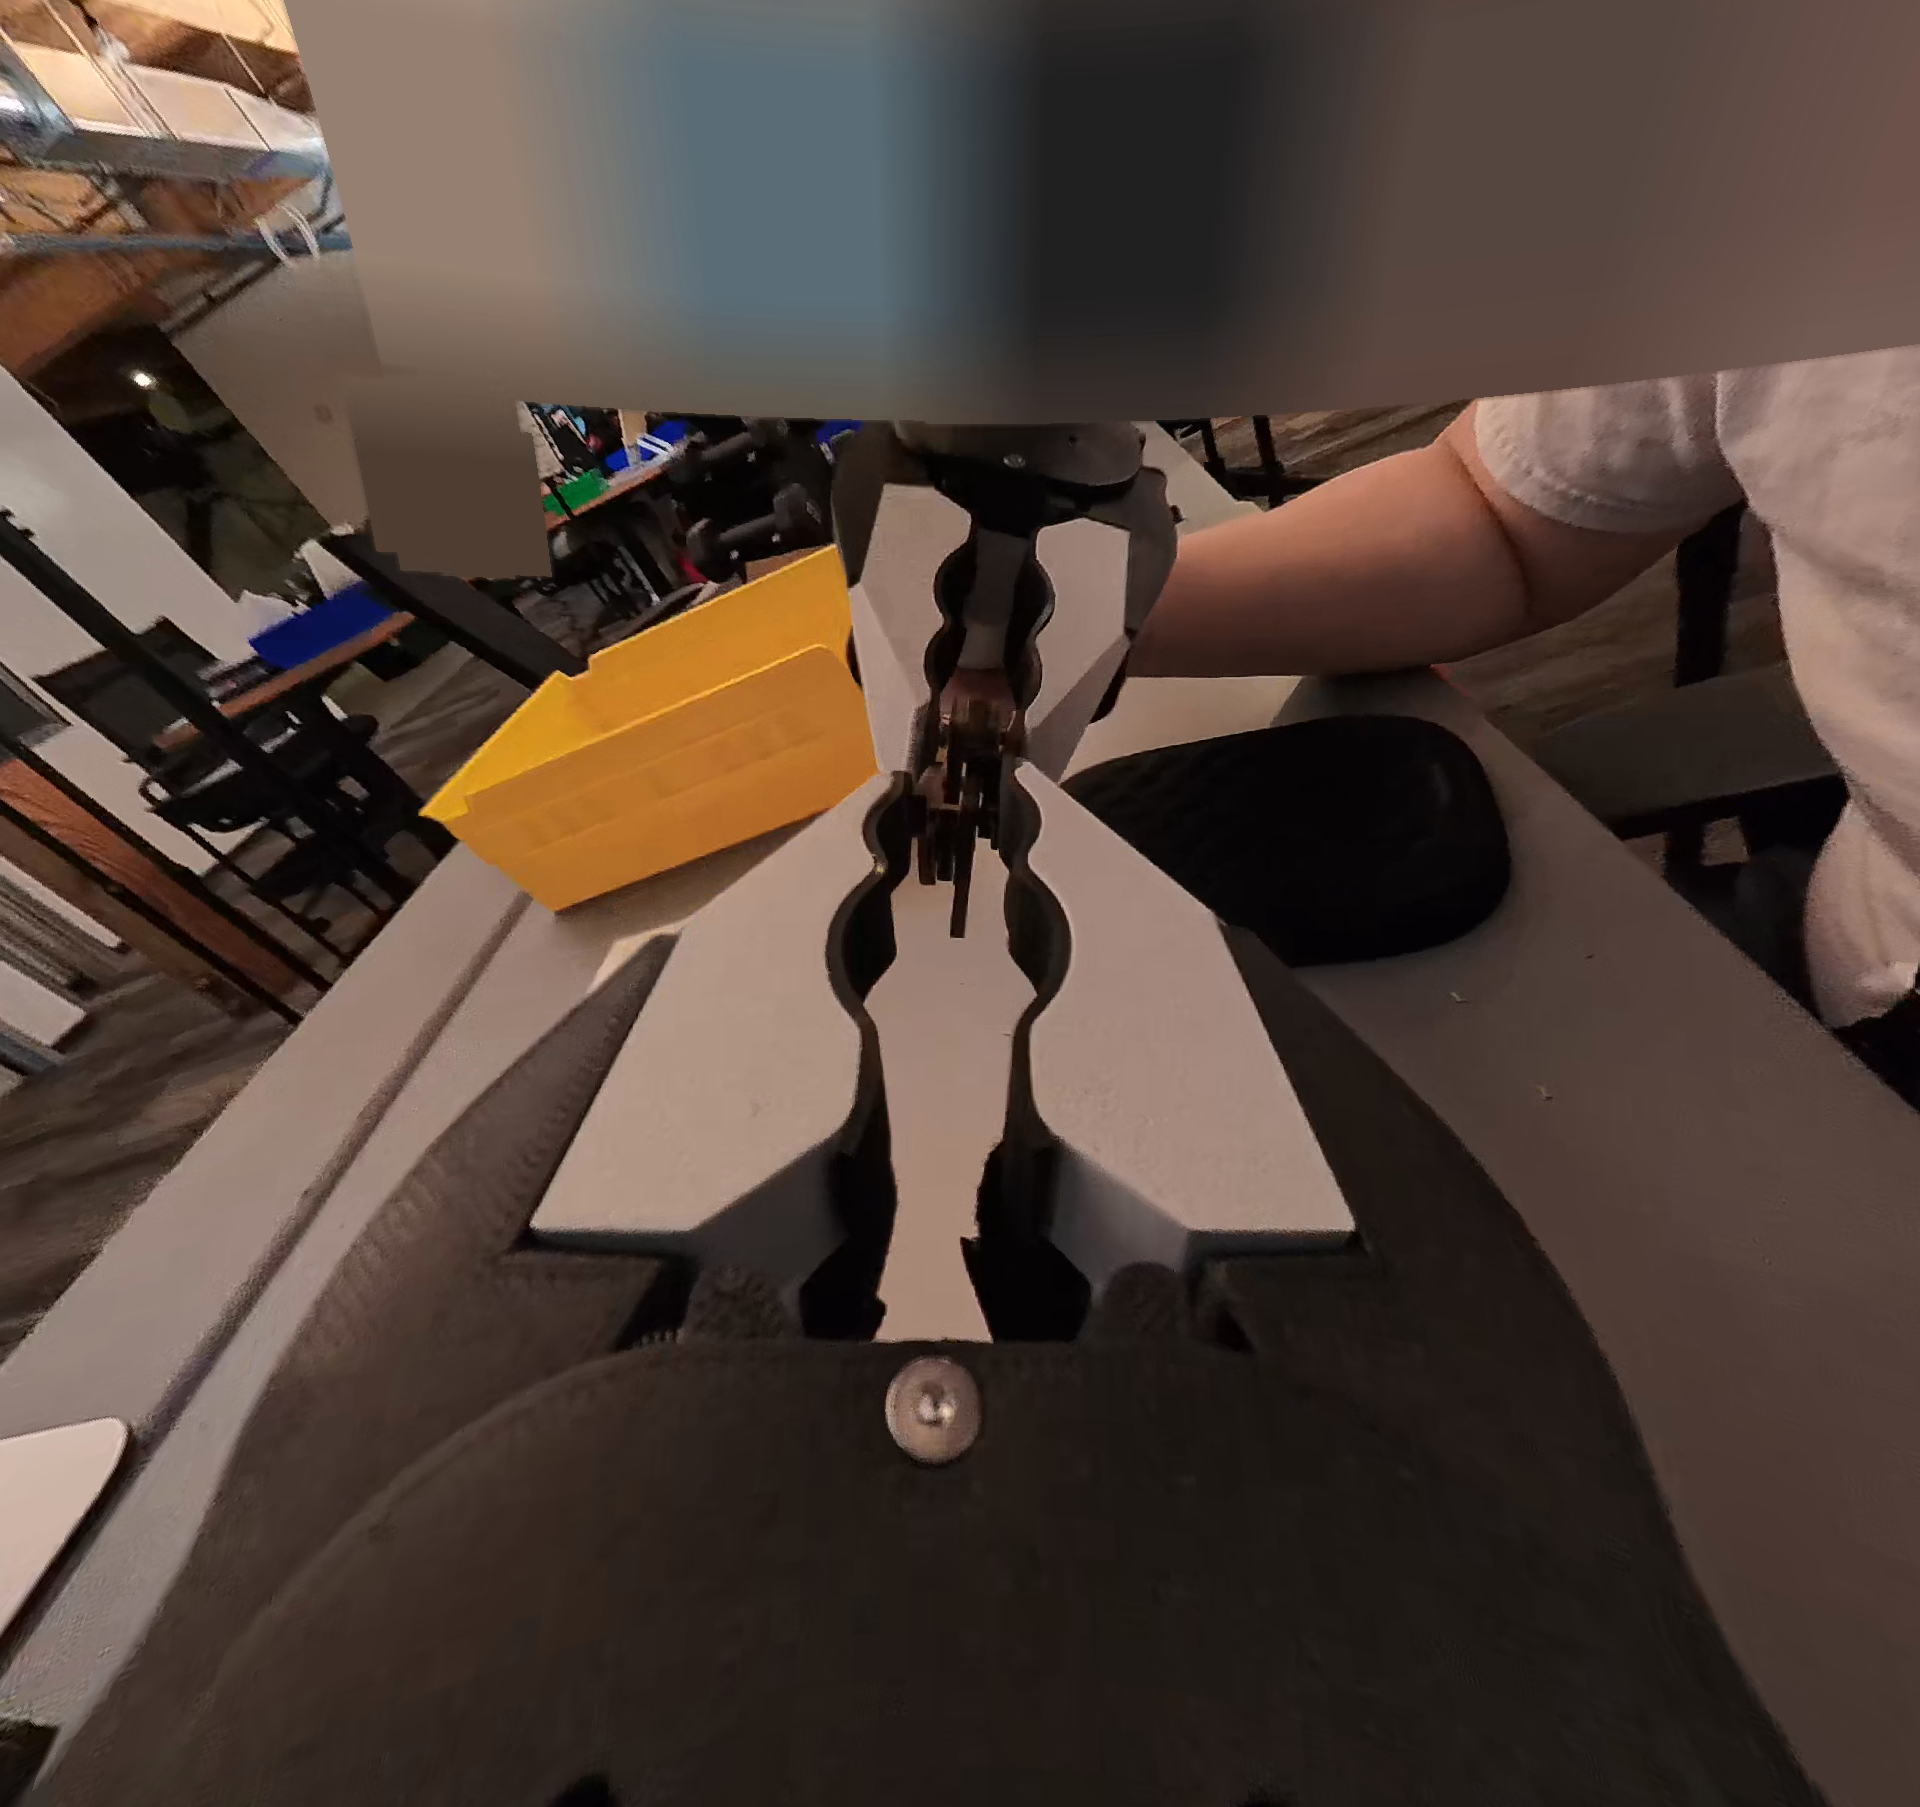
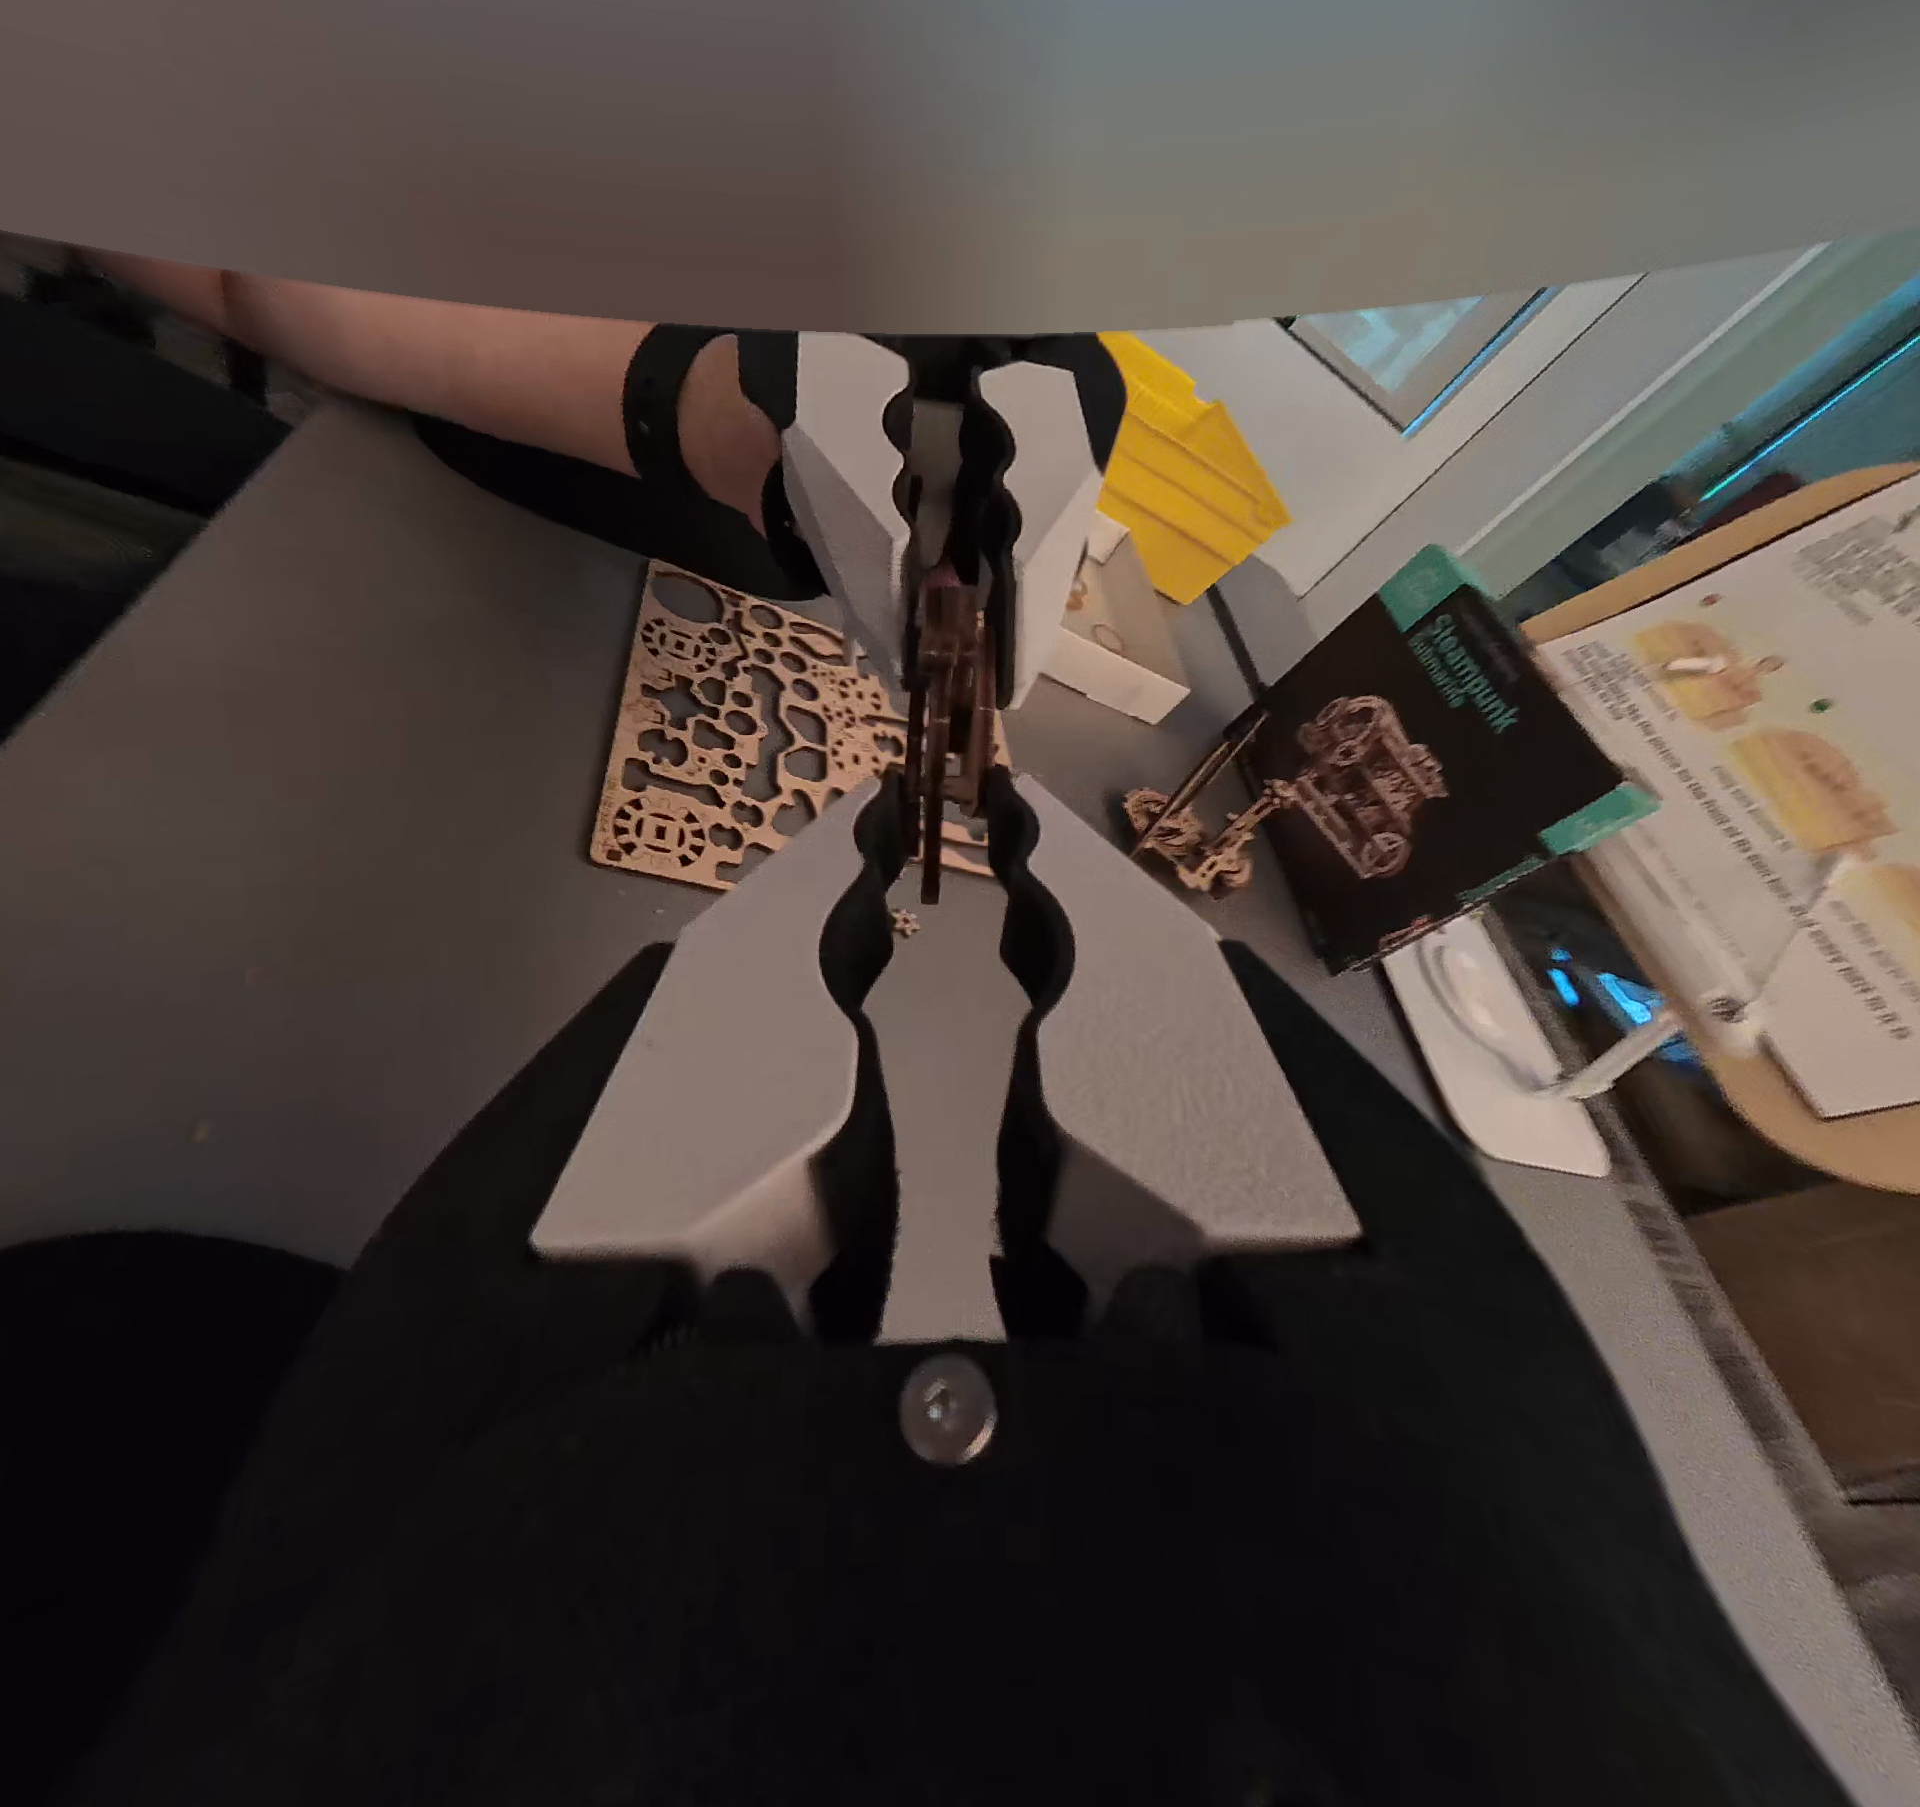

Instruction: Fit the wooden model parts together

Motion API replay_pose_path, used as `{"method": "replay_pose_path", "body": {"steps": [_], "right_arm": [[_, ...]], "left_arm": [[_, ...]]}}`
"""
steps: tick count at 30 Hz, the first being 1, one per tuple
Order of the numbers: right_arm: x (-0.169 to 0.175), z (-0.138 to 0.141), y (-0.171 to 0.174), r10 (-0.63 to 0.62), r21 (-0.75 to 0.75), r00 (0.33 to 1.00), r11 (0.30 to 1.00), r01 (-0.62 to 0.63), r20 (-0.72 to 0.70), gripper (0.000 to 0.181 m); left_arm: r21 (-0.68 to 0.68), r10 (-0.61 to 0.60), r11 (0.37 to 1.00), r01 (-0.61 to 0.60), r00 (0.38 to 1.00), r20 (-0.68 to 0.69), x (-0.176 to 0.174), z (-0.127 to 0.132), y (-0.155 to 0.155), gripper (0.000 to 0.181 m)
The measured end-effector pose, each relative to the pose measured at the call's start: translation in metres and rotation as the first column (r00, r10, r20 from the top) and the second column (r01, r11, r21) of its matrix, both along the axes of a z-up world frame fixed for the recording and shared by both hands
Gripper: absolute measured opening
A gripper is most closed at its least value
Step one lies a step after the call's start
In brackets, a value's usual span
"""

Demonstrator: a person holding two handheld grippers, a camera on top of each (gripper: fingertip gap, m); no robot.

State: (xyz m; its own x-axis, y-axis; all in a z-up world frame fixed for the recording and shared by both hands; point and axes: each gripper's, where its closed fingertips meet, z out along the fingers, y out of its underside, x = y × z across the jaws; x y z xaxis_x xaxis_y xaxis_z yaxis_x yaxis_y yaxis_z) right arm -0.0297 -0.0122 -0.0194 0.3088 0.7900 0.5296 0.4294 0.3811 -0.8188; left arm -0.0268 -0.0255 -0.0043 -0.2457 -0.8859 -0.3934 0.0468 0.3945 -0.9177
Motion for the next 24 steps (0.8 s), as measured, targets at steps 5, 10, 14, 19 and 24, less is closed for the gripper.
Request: {"method": "replay_pose_path", "body": {"steps": [5,10,14,19,24], "right_arm": [[0.0,-0.005,0.002,-0.001,-0.084,1.0,0.996,0.002,0.003,0.013],[0.0,0.002,-0.001,0.046,-0.023,0.998,0.999,-0.047,-0.039,0.014],[0.003,0.004,0.002,0.028,0.054,0.999,0.998,-0.027,-0.021,0.015],[0.004,0.006,0.009,0.004,-0.096,0.994,0.995,-0.014,-0.109,0.013],[-0.003,-0.011,0.013,-0.009,-0.184,0.997,0.983,-0.006,-0.08,0.013]], "left_arm": [[-0.058,-0.011,0.998,0.007,0.998,-0.06,0.0,-0.005,0.002,0.014],[-0.064,-0.012,0.998,0.01,1.0,-0.027,0.0,0.001,0.003,0.014],[-0.156,-0.032,0.987,0.029,0.999,-0.012,0.0,0.005,0.005,0.014],[-0.126,0.042,0.991,-0.038,0.999,0.031,0.003,0.007,0.011,0.024],[-0.002,0.136,0.991,-0.136,0.99,-0.031,0.012,-0.01,0.016,0.015]]}}
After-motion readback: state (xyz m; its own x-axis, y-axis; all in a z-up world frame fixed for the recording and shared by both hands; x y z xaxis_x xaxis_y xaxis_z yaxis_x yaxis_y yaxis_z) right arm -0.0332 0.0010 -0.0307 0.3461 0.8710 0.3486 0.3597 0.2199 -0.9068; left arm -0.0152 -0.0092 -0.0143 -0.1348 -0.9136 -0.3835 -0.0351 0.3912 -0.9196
